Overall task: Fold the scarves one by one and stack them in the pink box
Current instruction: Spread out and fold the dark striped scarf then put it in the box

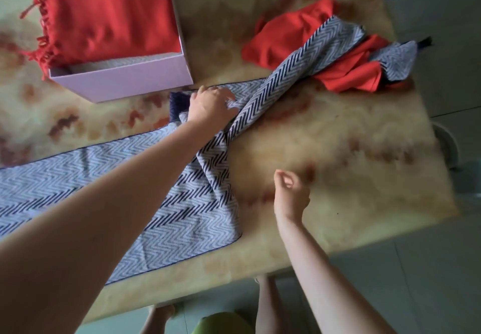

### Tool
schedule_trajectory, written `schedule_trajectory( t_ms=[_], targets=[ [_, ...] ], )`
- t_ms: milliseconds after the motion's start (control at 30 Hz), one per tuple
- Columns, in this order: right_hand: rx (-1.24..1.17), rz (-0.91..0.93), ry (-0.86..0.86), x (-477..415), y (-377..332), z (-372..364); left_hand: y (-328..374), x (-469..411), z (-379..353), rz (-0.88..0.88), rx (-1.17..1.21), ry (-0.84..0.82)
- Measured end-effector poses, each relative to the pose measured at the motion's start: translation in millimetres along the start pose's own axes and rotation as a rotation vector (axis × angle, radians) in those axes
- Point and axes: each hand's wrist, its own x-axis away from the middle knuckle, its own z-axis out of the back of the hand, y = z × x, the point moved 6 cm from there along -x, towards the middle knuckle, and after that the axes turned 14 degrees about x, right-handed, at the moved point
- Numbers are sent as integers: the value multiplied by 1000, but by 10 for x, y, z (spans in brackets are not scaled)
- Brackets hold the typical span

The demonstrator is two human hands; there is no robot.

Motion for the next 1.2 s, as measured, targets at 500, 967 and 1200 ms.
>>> schedule_trajectory(
  t_ms=[500, 967, 1200],
  targets=[
    [-341, 107, -149, -985, -354, 311, 695, -342, -677, 31, 388, -108],
    [-871, 0, -394, -1293, -221, 872, 2022, -343, -1291, 33, 1057, -347],
    [-797, -124, -16, -1445, 344, 1399, 2421, -283, -1642, -1, 913, -466]
  ],
)
